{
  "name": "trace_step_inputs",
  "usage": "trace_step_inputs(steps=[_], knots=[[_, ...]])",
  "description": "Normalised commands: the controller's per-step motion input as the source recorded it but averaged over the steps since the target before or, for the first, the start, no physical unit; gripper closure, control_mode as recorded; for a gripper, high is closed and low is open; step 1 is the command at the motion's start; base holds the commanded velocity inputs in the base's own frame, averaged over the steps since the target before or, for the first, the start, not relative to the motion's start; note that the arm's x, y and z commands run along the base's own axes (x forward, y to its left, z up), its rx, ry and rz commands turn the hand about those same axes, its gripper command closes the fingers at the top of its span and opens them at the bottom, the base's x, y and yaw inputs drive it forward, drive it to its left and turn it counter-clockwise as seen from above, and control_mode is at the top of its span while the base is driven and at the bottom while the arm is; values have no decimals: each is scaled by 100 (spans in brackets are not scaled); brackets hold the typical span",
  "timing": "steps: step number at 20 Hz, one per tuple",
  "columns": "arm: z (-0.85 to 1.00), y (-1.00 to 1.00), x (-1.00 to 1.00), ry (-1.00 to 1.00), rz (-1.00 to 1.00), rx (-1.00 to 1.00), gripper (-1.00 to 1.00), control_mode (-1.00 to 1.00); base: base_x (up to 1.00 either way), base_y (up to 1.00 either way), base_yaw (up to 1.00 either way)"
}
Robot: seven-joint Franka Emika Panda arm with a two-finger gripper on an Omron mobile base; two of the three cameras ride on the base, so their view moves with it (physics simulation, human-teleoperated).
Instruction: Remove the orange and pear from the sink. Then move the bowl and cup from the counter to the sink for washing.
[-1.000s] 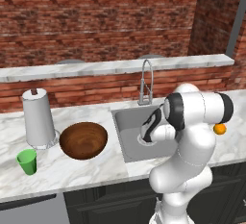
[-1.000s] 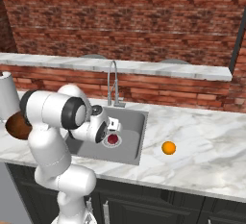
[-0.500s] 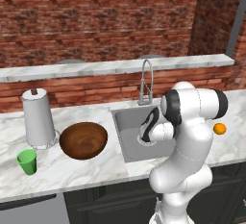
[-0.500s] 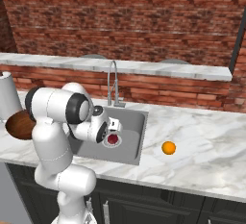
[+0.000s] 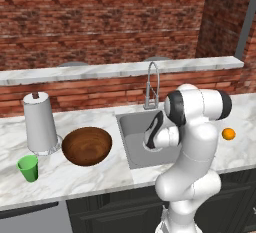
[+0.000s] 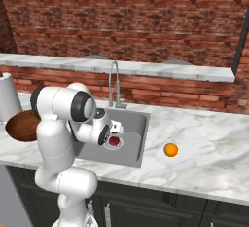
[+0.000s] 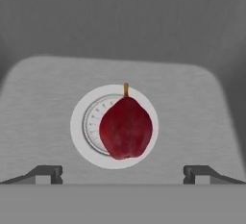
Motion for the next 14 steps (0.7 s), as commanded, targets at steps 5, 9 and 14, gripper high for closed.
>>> trace_step_inputs(steps=[5, 9, 14], knots=[[-13, -4, 6, 0, 0, 0, -100, -100, 0, 0, 0], [-14, -3, 7, 0, 0, 0, -100, -100, 0, 0, 0], [-14, -4, 11, 0, 0, 0, -100, -100, 0, 0, 0]])
